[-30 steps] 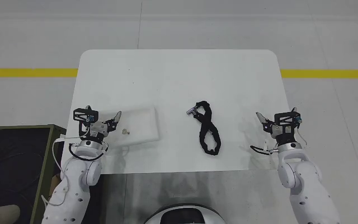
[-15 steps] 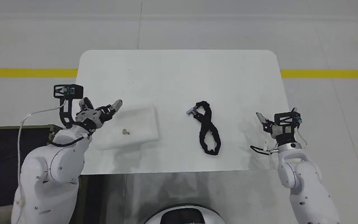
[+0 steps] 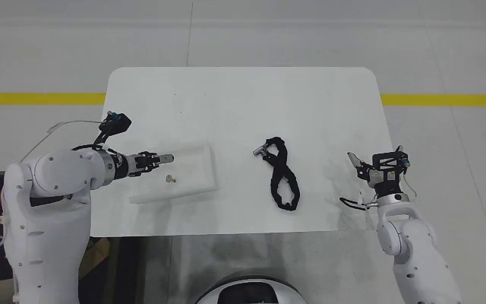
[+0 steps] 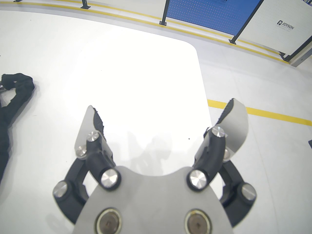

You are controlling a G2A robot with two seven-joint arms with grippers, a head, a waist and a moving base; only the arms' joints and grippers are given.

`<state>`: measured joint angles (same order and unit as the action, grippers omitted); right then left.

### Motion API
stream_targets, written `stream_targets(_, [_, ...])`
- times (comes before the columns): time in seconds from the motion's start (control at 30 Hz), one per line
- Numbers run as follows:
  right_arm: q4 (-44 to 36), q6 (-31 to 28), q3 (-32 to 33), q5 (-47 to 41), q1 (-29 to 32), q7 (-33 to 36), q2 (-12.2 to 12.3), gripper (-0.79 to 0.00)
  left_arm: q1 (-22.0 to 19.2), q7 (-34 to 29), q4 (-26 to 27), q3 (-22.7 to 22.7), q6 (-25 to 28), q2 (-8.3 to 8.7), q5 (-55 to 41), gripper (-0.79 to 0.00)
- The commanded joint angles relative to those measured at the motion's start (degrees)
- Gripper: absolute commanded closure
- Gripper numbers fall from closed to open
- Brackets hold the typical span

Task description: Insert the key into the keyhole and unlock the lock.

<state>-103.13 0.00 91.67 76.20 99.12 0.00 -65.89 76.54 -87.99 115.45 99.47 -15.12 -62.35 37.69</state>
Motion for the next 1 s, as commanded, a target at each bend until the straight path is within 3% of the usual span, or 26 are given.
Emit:
stream_targets(0.0, [0.0,0.0,0.0,0.0,0.0,0.0,0.0,-0.785,0.02,-0.01,0.05,0.0,0.03,-0.01,0.14,-0.785])
stream_targets(0.67, [0.0,0.0,0.0,0.0,0.0,0.0,0.0,-0.785,0.02,-0.01,0.05,0.0,0.03,-0.01,0.14,-0.785])
stream_targets(0.73, [0.0,0.0,0.0,0.0,0.0,0.0,0.0,-0.785,0.47,-0.01,-1.39,-0.99,1.28,0.08,-0.74,-0.785])
stream_targets(0.97, [0.0,0.0,0.0,0.0,0.0,0.0,0.0,-0.785,-4.41,-0.01,-8.33,-2.0,-0.44,1.86,-3.51,-0.785])
